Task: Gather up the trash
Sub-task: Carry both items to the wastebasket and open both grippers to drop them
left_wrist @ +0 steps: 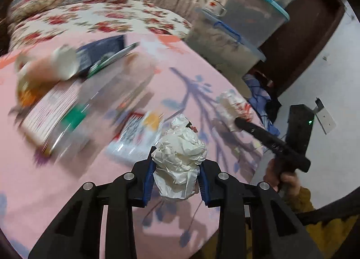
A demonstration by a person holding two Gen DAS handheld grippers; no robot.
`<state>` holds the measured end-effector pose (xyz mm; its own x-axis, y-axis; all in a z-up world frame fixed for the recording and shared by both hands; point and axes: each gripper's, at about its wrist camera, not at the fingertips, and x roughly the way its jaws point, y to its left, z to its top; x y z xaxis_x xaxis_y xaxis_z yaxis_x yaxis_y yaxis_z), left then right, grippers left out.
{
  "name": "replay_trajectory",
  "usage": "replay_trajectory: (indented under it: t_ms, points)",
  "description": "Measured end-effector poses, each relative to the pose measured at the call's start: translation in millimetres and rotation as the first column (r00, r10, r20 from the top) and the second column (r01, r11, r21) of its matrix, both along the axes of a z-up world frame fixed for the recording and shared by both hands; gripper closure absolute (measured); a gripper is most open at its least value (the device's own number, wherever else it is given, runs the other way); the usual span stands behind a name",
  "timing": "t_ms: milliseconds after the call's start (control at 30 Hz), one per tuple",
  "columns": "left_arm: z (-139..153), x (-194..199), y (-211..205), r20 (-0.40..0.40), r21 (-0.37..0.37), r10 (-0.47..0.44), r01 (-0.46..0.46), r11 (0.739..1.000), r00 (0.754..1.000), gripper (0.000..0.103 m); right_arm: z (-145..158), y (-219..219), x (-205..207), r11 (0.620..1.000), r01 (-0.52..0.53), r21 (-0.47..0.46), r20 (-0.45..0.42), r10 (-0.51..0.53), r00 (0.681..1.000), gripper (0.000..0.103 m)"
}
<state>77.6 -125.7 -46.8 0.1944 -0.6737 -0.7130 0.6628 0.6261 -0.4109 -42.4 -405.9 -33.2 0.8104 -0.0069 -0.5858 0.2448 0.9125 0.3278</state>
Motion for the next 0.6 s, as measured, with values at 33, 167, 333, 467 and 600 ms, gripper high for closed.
replay_trajectory:
  t_ms: [33,167,333,467,600]
  points:
    - [1,4,-12,-0.003,0.012,-0.015,0.015,1.000,1.000,0.072,-1,-7,1,1.000,0.008,0.011,0.000,-0.008,1.000,0.066]
    - [0,26,-85,-0.072,0.028,-0.112,0.114,0.993,0.991,0.072,-5,-43,-5,0.997,0.058,0.059,0.014,-0.059,0.998,0.066]
    - [0,47,-198,-0.092,0.066,-0.246,0.252,0.966,0.965,0.072,0,-102,-21,0.981,0.173,0.082,0.036,-0.176,0.984,0.066]
    - [2,62,-299,-0.094,0.064,-0.338,0.344,0.937,0.936,0.070,7,-159,-26,0.956,0.277,0.101,0.053,-0.283,0.958,0.066]
    - [1,78,-383,-0.083,0.061,-0.364,0.369,0.927,0.928,0.069,11,-219,-24,0.919,0.363,0.156,0.055,-0.375,0.925,0.066]
